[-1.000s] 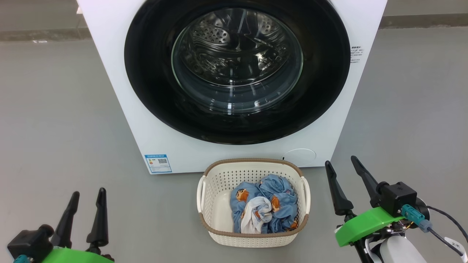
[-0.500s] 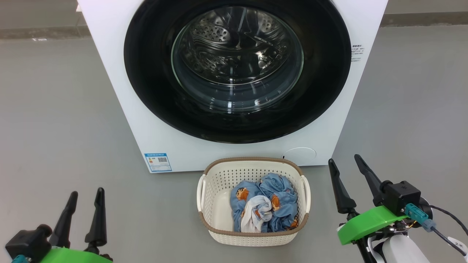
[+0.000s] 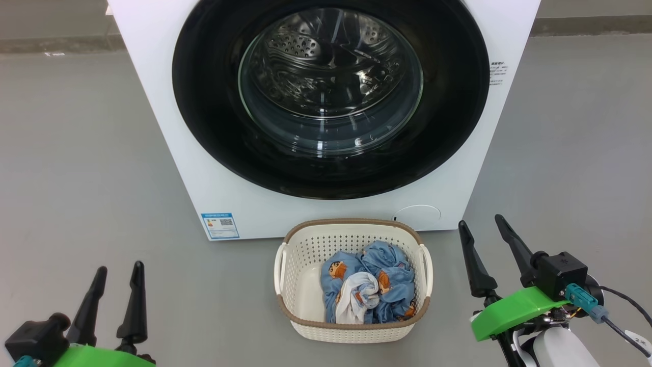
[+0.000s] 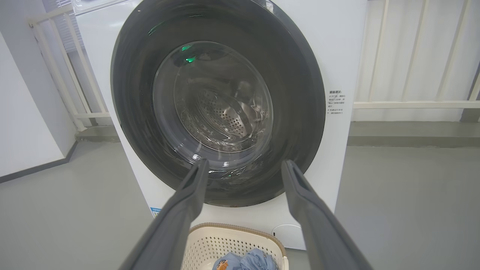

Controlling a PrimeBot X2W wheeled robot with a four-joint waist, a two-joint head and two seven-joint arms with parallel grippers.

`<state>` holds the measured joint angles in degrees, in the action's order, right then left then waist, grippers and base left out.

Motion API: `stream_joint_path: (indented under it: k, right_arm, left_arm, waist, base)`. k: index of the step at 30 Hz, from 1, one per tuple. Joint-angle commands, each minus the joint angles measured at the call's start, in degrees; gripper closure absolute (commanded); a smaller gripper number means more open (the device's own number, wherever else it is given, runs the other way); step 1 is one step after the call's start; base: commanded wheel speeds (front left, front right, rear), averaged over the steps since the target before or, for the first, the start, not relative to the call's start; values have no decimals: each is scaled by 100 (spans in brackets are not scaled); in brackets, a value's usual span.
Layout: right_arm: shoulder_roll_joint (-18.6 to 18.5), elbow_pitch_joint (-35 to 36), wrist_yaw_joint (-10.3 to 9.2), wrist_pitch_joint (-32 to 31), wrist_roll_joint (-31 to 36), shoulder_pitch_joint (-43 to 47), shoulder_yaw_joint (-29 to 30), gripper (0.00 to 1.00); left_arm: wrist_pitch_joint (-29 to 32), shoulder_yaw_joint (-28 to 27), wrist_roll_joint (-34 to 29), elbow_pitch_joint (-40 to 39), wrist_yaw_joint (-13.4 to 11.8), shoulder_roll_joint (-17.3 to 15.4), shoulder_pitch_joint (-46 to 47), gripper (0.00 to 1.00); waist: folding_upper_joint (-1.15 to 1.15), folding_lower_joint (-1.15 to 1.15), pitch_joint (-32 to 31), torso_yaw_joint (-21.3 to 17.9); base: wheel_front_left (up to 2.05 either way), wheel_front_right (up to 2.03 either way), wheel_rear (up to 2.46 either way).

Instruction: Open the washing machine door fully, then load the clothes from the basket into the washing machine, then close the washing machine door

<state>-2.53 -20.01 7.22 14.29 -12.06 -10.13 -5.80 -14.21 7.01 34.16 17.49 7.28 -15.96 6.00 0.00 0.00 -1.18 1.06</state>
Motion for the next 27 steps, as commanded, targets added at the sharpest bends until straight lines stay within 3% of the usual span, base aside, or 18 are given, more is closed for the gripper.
stream_joint_path:
  k: [1,20,27]
  right_arm:
    - [-34,163,26,71,2,-173,-130,0]
    - [-34,165,26,71,-31,-163,-148,0]
    - [-34,160,26,71,-39,-168,-147,0]
  left_arm:
    - [-79,-204,51,-167,21,-186,288,0]
    - [-79,-203,134,-101,21,-224,270,0]
    - [-79,-213,101,-81,21,-194,263,0]
  waist:
    - [0,0,2,6]
    - [0,0,13,28]
    - [0,0,8,29]
  base:
    - [0,0,0]
    - [1,1,-2]
    - [44,44,-88]
